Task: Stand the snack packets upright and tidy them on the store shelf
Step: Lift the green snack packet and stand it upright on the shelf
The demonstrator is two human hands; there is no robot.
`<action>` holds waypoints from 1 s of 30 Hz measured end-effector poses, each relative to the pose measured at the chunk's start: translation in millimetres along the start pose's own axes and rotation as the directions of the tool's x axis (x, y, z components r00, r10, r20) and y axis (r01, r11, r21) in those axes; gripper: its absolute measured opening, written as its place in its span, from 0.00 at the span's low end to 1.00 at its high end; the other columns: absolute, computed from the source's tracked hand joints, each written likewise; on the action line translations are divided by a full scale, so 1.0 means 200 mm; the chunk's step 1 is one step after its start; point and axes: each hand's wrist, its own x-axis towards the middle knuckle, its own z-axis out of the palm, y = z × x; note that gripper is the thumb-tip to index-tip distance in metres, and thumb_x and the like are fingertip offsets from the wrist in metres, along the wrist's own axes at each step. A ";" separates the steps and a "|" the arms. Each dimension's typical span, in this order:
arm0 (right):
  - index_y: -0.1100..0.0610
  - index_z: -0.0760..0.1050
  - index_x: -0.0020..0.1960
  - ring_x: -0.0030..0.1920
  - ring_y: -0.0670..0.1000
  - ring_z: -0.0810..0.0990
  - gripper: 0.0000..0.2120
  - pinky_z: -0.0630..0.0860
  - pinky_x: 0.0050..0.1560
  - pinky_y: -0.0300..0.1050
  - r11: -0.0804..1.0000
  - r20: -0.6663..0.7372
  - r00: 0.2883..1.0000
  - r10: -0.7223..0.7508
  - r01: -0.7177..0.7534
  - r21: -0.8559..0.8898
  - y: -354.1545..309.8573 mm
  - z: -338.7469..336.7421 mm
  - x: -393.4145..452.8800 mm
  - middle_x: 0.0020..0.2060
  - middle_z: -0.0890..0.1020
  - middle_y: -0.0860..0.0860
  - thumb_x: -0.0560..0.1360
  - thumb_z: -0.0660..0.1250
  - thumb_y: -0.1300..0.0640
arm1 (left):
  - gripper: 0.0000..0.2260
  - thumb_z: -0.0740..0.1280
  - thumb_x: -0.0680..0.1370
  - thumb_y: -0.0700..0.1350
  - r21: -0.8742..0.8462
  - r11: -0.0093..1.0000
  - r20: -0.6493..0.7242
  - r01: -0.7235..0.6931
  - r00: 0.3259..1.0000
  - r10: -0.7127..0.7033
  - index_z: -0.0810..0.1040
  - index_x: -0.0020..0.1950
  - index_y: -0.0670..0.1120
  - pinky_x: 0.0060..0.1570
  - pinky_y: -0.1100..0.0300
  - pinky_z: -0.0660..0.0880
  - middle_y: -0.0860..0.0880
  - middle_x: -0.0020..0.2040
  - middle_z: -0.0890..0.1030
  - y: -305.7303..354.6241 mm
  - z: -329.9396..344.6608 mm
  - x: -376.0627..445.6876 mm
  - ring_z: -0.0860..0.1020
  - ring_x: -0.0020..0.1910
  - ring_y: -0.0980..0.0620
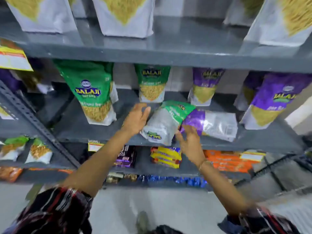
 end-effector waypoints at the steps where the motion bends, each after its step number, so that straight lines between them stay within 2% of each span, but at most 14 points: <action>1: 0.51 0.74 0.33 0.38 0.53 0.74 0.12 0.69 0.45 0.47 0.988 0.036 0.991 0.128 -0.130 0.078 0.04 0.05 0.05 0.31 0.75 0.49 0.76 0.64 0.51 | 0.19 0.54 0.82 0.51 -0.041 0.989 0.052 0.144 0.988 -0.142 0.71 0.60 0.37 0.53 0.55 0.66 0.35 0.59 0.75 -0.07 0.04 0.04 0.74 0.60 0.37; 3: 0.49 0.68 0.23 0.30 0.46 0.72 0.22 0.70 0.38 0.47 0.873 0.145 0.893 0.426 -0.447 0.192 0.04 0.10 0.12 0.23 0.71 0.44 0.70 0.67 0.41 | 0.24 0.50 0.82 0.56 -0.035 0.933 0.245 0.358 0.908 -0.340 0.68 0.66 0.39 0.59 0.54 0.66 0.37 0.67 0.72 -0.17 0.09 0.10 0.71 0.66 0.38; 5: 0.50 0.74 0.29 0.39 0.48 0.79 0.18 0.77 0.45 0.50 0.715 0.231 0.775 0.588 -0.632 0.298 0.05 0.14 0.18 0.33 0.80 0.48 0.65 0.70 0.37 | 0.26 0.48 0.80 0.61 -0.156 0.873 0.434 0.463 0.826 -0.361 0.63 0.73 0.47 0.68 0.49 0.66 0.45 0.73 0.67 -0.22 0.14 0.12 0.67 0.70 0.43; 7: 0.57 0.80 0.43 0.47 0.53 0.81 0.23 0.78 0.53 0.51 0.638 0.304 0.732 0.610 -0.681 0.360 0.05 0.17 0.22 0.46 0.83 0.54 0.64 0.71 0.37 | 0.25 0.52 0.78 0.65 -0.267 0.819 0.476 0.507 0.809 -0.345 0.69 0.68 0.52 0.67 0.47 0.69 0.49 0.71 0.70 -0.25 0.17 0.13 0.70 0.68 0.47; 9: 0.63 0.78 0.55 0.51 0.58 0.82 0.34 0.79 0.55 0.52 0.597 0.397 0.703 0.590 -0.711 0.372 0.02 0.18 0.25 0.53 0.83 0.61 0.63 0.71 0.36 | 0.22 0.59 0.72 0.70 -0.270 0.819 0.507 0.506 0.798 -0.326 0.77 0.54 0.56 0.59 0.53 0.75 0.53 0.60 0.79 -0.29 0.18 0.15 0.77 0.60 0.52; 11: 0.61 0.77 0.58 0.52 0.56 0.83 0.32 0.81 0.49 0.48 0.571 0.480 0.681 0.553 -0.729 0.377 0.01 0.19 0.27 0.53 0.83 0.59 0.65 0.71 0.37 | 0.22 0.65 0.69 0.69 -0.253 0.804 0.621 0.539 0.727 -0.293 0.83 0.46 0.53 0.46 0.60 0.80 0.51 0.50 0.85 -0.31 0.17 0.17 0.82 0.51 0.51; 12: 0.60 0.78 0.56 0.49 0.54 0.83 0.29 0.81 0.45 0.45 0.575 0.503 0.674 0.541 -0.733 0.364 0.00 0.19 0.28 0.49 0.85 0.56 0.65 0.72 0.39 | 0.23 0.67 0.68 0.67 -0.248 0.802 0.661 0.544 0.700 -0.271 0.84 0.47 0.49 0.43 0.60 0.80 0.47 0.48 0.86 -0.32 0.17 0.18 0.83 0.49 0.49; 15: 0.60 0.79 0.42 0.36 0.49 0.83 0.15 0.78 0.32 0.38 0.610 0.464 0.690 0.555 -0.717 0.337 0.00 0.20 0.27 0.33 0.85 0.50 0.68 0.74 0.48 | 0.24 0.72 0.67 0.63 -0.315 0.776 0.697 0.547 0.688 -0.202 0.83 0.53 0.46 0.46 0.57 0.81 0.43 0.51 0.85 -0.37 0.17 0.20 0.83 0.52 0.46; 17: 0.61 0.79 0.47 0.38 0.47 0.83 0.11 0.78 0.32 0.36 0.581 0.493 0.704 0.511 -0.706 0.406 0.03 0.20 0.24 0.40 0.85 0.52 0.70 0.72 0.55 | 0.25 0.75 0.66 0.59 -0.377 0.741 0.700 0.555 0.695 -0.165 0.80 0.58 0.48 0.50 0.53 0.81 0.46 0.56 0.84 -0.40 0.17 0.20 0.82 0.55 0.47; 20: 0.62 0.77 0.57 0.45 0.48 0.84 0.16 0.81 0.43 0.39 0.533 0.559 0.707 0.432 -0.701 0.474 0.06 0.21 0.16 0.51 0.83 0.54 0.71 0.71 0.58 | 0.30 0.79 0.63 0.56 -0.386 0.756 0.702 0.529 0.700 -0.131 0.73 0.62 0.54 0.53 0.58 0.79 0.55 0.58 0.82 -0.43 0.14 0.19 0.80 0.59 0.55; 22: 0.60 0.76 0.59 0.52 0.50 0.83 0.18 0.79 0.54 0.43 0.601 0.529 0.759 0.379 -0.637 0.483 0.08 0.23 0.11 0.54 0.83 0.55 0.70 0.72 0.59 | 0.34 0.80 0.61 0.56 -0.359 0.813 0.691 0.458 0.716 -0.099 0.70 0.63 0.58 0.54 0.62 0.77 0.61 0.59 0.81 -0.45 0.11 0.17 0.78 0.60 0.59; 25: 0.59 0.73 0.60 0.51 0.47 0.83 0.24 0.80 0.48 0.39 0.715 0.415 0.849 0.327 -0.509 0.479 0.07 0.27 0.10 0.54 0.83 0.54 0.66 0.75 0.62 | 0.37 0.82 0.59 0.51 -0.367 0.858 0.643 0.358 0.765 -0.044 0.68 0.64 0.62 0.58 0.60 0.75 0.61 0.61 0.79 -0.45 0.05 0.17 0.76 0.62 0.60; 27: 0.59 0.71 0.61 0.50 0.45 0.83 0.28 0.81 0.44 0.37 0.770 0.363 0.887 0.285 -0.437 0.465 0.06 0.29 0.14 0.54 0.83 0.52 0.64 0.77 0.62 | 0.36 0.82 0.59 0.46 -0.434 0.845 0.624 0.311 0.781 0.032 0.71 0.62 0.64 0.53 0.66 0.76 0.60 0.61 0.79 -0.42 0.00 0.18 0.76 0.62 0.59; 30: 0.58 0.69 0.62 0.55 0.48 0.81 0.33 0.80 0.51 0.42 0.865 0.318 0.925 0.208 -0.326 0.382 0.05 0.29 0.27 0.56 0.81 0.53 0.61 0.79 0.60 | 0.33 0.83 0.56 0.44 -0.468 0.859 0.494 0.205 0.867 0.062 0.77 0.58 0.60 0.48 0.70 0.76 0.60 0.56 0.82 -0.39 -0.05 0.22 0.79 0.57 0.61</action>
